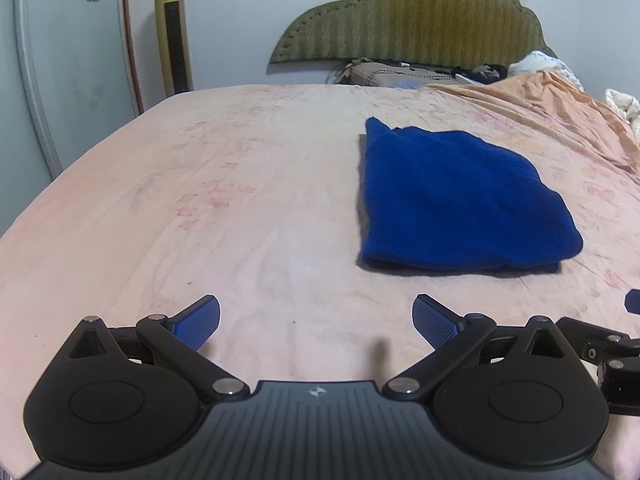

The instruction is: Fold small clothes

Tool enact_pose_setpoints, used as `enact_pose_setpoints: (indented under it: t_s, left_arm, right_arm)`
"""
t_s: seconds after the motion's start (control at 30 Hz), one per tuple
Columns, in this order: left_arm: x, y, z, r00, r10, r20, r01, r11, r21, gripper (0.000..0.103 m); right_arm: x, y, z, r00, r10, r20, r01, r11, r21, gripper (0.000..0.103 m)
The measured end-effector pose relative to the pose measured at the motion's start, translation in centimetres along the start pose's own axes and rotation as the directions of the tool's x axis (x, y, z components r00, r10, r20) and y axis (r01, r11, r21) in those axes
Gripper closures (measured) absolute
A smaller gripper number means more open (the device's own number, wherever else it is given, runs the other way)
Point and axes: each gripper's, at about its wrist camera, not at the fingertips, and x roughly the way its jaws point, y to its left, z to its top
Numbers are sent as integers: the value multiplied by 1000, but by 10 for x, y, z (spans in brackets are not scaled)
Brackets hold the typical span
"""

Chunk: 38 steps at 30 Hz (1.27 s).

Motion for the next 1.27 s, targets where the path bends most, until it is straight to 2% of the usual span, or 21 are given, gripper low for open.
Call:
enact_pose_setpoints:
  t_s: [0.2, 0.3, 0.37, 0.53, 0.8, 1.07, 1.27]
  left_arm:
    - [-3, -4, 3, 1000, 14, 7, -15, 1000, 16, 0]
    - [-4, -3, 4, 1000, -10, 19, 10, 1000, -4, 0]
    - [-3, -6, 3, 1000, 7, 23, -7, 1000, -5, 0]
    - [2, -19, 6, 999, 39, 17, -40, 996, 78, 0]
    - [-4, -32, 11, 996, 47, 70, -56, 989, 135, 0]
    - [-4, -30, 9, 998, 12, 58, -19, 991, 129, 0]
    - [-2, -29, 7, 997, 36, 62, -44, 991, 126, 0]
  right_arm:
    - [0, 1, -2, 1000, 2, 5, -2, 1000, -4, 0]
    - [1, -1, -3, 1000, 2, 1, -2, 1000, 6, 0]
    - [2, -3, -4, 1000, 1, -2, -1, 1000, 13, 0]
    - [4, -8, -6, 1000, -5, -6, 5, 1000, 23, 0]
    - [4, -15, -4, 1000, -10, 0, 10, 999, 35, 0]
    - [6, -11, -4, 1000, -2, -5, 2, 1000, 26, 0]
    - [7, -12, -4, 1000, -3, -6, 3, 999, 34, 0]
